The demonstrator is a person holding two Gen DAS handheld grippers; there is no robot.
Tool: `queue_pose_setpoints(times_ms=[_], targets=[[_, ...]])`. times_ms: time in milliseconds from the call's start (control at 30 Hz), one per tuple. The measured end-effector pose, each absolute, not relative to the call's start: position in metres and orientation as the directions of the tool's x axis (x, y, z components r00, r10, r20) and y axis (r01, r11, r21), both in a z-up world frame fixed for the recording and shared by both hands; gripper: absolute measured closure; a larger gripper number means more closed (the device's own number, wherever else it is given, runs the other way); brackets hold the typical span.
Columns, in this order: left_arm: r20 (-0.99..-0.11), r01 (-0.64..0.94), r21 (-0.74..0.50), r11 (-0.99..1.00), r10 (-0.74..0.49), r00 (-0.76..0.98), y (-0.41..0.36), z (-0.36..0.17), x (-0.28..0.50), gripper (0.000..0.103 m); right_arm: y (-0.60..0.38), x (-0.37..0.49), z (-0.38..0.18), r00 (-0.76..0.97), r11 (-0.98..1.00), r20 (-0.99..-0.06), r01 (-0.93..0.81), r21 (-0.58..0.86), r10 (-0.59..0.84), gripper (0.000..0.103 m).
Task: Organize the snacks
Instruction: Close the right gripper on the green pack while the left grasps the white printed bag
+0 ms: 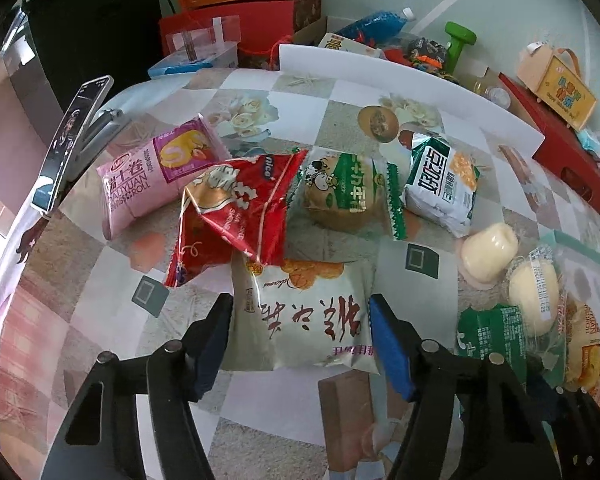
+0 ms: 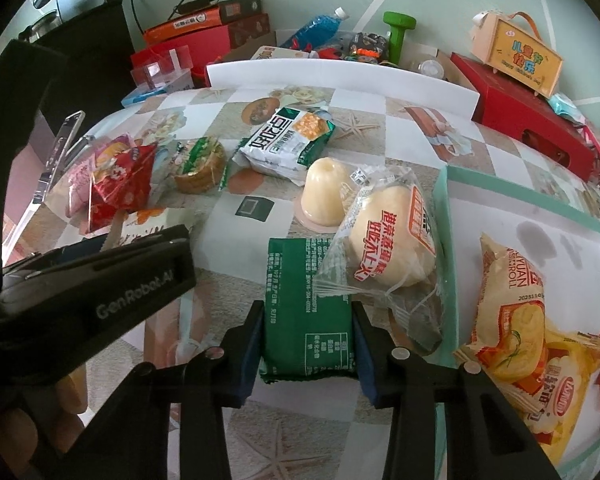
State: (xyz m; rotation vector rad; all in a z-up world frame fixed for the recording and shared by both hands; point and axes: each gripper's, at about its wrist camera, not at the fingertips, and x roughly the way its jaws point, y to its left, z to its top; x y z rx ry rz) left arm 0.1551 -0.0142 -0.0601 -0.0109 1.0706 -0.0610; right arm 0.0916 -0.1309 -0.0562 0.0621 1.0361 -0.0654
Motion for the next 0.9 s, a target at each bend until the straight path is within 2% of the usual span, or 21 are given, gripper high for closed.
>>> queue_pose_setpoints(times_ms=[167, 200, 900], targets=[[-0.878, 0.047, -0.044, 0.998, -0.061, 0.475, -0.014, -0.059, 0.154, 0.038, -0.131, 0.091, -0.053, 0.513, 0.996, -0.858, 0.082, 0.032, -0.015, 0.06], [-0.878, 0.051, -0.055, 0.997, -0.072, 0.473, -0.013, -0.058, 0.154, 0.046, -0.131, 0.091, -0.052, 0.515, 0.996, -0.857, 0.082, 0.033, -0.014, 0.06], [-0.848, 0.043, -0.125, 0.991, -0.129, 0.514, 0.001, -0.027, 0.138, 0.046, -0.132, 0.078, -0.018, 0.586, 0.995, -0.81, 0.065, 0.072, 0.02, 0.061]])
